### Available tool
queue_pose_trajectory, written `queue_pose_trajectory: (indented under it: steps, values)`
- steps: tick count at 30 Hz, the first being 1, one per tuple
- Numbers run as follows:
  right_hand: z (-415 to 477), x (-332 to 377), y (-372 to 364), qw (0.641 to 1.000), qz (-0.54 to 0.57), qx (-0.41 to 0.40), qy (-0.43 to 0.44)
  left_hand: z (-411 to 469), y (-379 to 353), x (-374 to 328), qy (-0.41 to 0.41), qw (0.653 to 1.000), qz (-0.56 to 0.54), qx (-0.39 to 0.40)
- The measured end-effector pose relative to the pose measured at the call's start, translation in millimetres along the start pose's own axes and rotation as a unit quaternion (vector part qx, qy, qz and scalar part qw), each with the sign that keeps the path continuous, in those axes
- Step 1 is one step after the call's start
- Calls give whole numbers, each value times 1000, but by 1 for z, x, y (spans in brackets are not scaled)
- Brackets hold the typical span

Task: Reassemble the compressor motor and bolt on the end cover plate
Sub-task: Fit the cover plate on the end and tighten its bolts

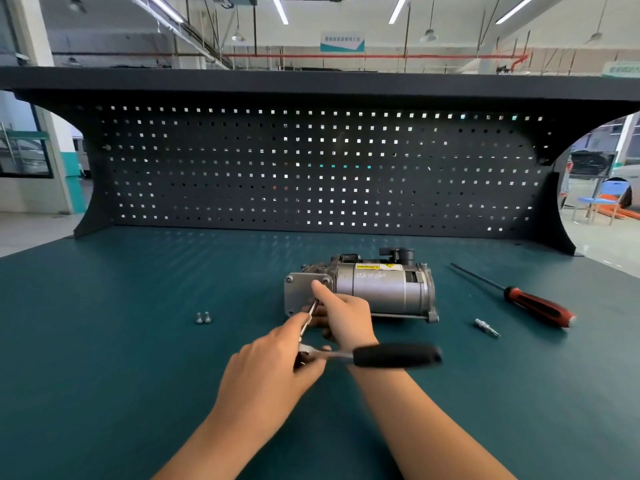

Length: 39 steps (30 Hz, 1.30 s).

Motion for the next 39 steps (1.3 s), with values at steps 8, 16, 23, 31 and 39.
queue_pose_trajectory:
  steps: [8, 16, 23, 31, 39]
  values:
    - [1, -6, -4, 993, 80, 56, -63, -8, -22, 0, 285, 680, -673, -58]
    - [2, -5, -2, 1000, 9, 17, -24, -6, -12, 3, 181, 861, -474, -32]
    - [-1, 7, 1, 987, -117, -70, 84, -1, -2, -17, -39, 998, -8, 42]
    - [4, -3, -2, 999, -28, -32, 13, -3, -15, -4, 184, 879, -437, -59]
    - [3, 0, -3, 998, -47, -26, 27, -14, -21, 1, 300, 739, -600, -66]
Point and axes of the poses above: each hand's wrist, its own z-axis towards the middle knuckle, its own y-axis out of the back of the hand, x = y × z, the point moved 7 cm from there along z, towards the middle knuckle, and after that the axes turned 15 degrees about -y, right-handed, at the moved point
